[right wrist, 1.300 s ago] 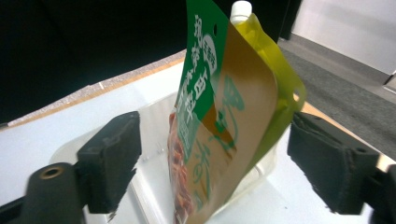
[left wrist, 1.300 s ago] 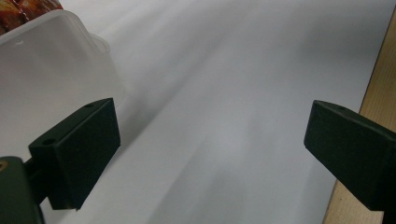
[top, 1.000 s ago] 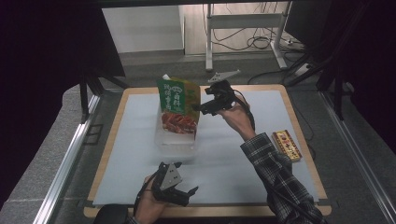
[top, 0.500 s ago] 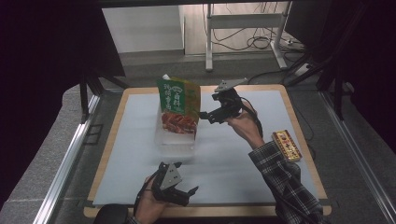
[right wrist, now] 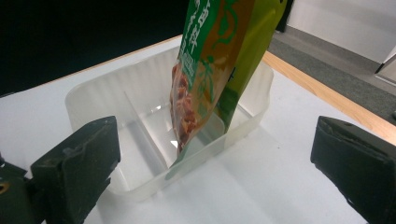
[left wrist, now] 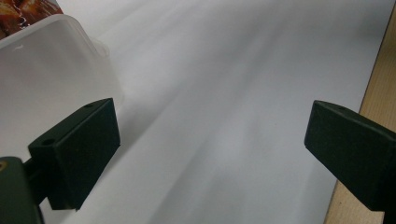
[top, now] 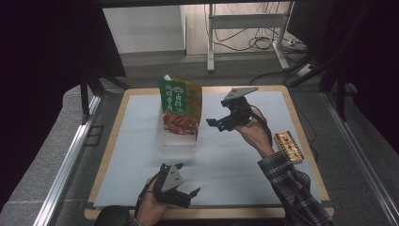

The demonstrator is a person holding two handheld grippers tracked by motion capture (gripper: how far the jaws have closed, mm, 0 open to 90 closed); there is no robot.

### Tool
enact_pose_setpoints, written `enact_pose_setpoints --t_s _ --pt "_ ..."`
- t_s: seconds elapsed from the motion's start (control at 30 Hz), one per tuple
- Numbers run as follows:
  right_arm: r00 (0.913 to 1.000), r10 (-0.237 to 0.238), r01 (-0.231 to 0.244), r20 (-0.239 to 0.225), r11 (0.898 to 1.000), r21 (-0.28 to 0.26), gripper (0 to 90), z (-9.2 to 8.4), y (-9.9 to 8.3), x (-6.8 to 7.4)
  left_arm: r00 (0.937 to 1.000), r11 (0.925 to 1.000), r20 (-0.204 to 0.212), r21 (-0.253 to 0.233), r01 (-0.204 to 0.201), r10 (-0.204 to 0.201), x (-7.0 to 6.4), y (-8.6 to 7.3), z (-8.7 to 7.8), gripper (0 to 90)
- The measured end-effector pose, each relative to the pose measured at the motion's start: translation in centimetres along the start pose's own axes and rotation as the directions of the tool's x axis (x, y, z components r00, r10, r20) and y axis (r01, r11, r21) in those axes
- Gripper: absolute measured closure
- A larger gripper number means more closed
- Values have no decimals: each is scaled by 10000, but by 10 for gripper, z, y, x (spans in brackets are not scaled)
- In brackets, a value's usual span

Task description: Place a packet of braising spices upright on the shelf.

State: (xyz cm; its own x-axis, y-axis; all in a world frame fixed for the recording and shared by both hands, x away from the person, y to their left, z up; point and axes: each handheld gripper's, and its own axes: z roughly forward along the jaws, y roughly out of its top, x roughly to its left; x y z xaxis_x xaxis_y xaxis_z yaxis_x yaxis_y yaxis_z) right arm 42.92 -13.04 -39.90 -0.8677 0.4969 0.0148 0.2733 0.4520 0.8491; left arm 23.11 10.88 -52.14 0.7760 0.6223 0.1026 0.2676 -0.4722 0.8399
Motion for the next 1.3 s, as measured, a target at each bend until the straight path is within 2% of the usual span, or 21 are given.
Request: enact_pose_setpoints --t_s 0.4,0.7,1.03,1.3 --pt "9997 248 -247 -70 9997 60 8 -15 -17 4 9999 10000 96 -65 -29 30 -1 0 0 31" --pt "9994 319 -320 115 9995 78 0 -24 -31 6 9999 10000 109 -65 -36 37 -1 0 1 31" --pt "9986 499 -499 163 9987 40 0 -36 -55 2 10000 10000 20 -31 -88 88 -1 0 1 28" --pt "9972 612 -619 428 9980 135 1 -42 -69 -5 10000 10000 -88 -79 -3 2 2 -1 -1 26"
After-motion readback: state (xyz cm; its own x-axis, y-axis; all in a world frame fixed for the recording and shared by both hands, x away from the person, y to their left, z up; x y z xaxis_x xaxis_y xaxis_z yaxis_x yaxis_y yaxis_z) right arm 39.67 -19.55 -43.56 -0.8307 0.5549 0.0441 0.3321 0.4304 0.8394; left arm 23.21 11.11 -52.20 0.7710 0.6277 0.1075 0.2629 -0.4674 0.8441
